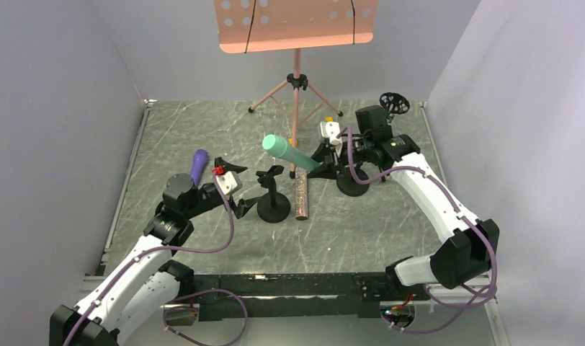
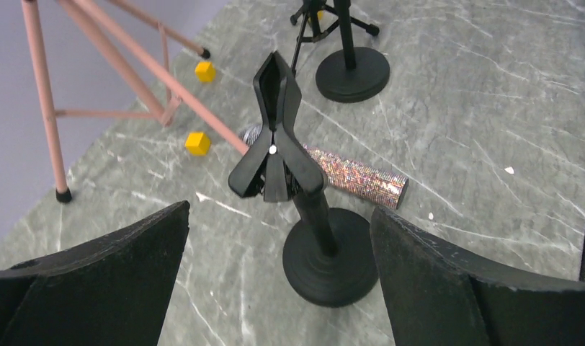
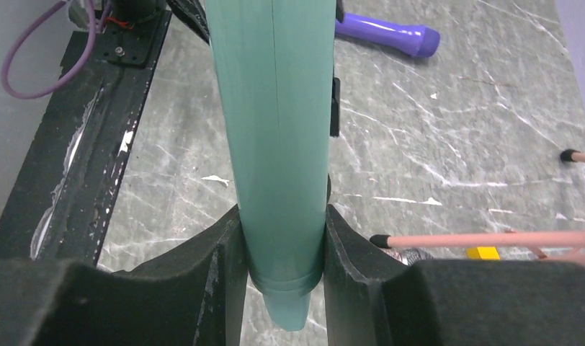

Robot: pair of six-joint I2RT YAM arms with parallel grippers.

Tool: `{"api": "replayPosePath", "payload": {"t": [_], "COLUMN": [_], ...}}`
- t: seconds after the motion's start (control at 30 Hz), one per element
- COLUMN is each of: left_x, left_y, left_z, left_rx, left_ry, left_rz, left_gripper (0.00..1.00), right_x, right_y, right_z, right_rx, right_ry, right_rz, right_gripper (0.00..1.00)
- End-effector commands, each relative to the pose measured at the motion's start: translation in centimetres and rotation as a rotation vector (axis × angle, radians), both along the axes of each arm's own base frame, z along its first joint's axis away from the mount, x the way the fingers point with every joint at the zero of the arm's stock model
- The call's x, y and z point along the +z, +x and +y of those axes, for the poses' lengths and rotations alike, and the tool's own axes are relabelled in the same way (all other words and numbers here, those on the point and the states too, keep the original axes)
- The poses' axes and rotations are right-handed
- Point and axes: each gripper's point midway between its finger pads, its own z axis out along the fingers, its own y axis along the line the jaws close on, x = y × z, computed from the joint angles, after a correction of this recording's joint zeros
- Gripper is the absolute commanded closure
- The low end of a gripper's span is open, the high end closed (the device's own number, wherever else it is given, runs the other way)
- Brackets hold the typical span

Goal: Attach the microphones to the stand

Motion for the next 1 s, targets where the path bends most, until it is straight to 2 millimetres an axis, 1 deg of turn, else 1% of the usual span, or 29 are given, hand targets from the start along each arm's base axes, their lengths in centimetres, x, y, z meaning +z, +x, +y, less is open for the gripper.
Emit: {"api": "replayPosePath", "payload": {"t": [0.0,0.07,0.13,0.3,0.37,0.53,0.7,0.83,0.97], "left_x": [3.1,2.8,2.4,1.6,1.4,0.9,0.4,0.2,0.1], "left_y": [0.5,0.9,1.0,1.4,1.6,1.7,1.6,1.7,1.9], "left_z": [-1.4,-1.8,-2.3,-2.4,-2.6,-3.4,-3.6,-3.7,-3.9], "left_rx": [-0.103,-0.124,-0.147,-0.144,-0.145,-0.188,-0.197,-0.203,-0.204], "left_ry": [-0.019,-0.02,-0.031,-0.064,-0.082,-0.106,-0.102,-0.105,-0.105], "left_rz": [-0.172,-0.153,-0.127,-0.103,-0.082,-0.018,0.005,0.023,0.036], "left_gripper": [0.01,0.01,0.01,0.01,0.01,0.12,0.21,0.27,0.29], "right_x": [0.9,1.3,1.0,-0.9,-1.1,-1.7,-2.0,-2.2,-2.5], "right_y": [1.1,1.8,2.1,2.1,2.1,2.4,2.6,2.9,3.0], "right_z": [1.5,1.9,2.3,2.3,2.4,2.8,2.9,3.0,3.2], "right_rx": [0.058,0.064,0.069,0.054,0.057,0.073,0.073,0.072,0.077], "right_ry": [0.025,0.039,0.053,0.051,0.057,0.055,0.049,0.048,0.048], "right_rz": [-0.124,-0.128,-0.11,-0.079,-0.069,-0.028,-0.016,-0.005,0.016], "right_gripper": [0.97,0.97,0.97,0.97,0.97,0.97,0.97,0.97,0.97]}}
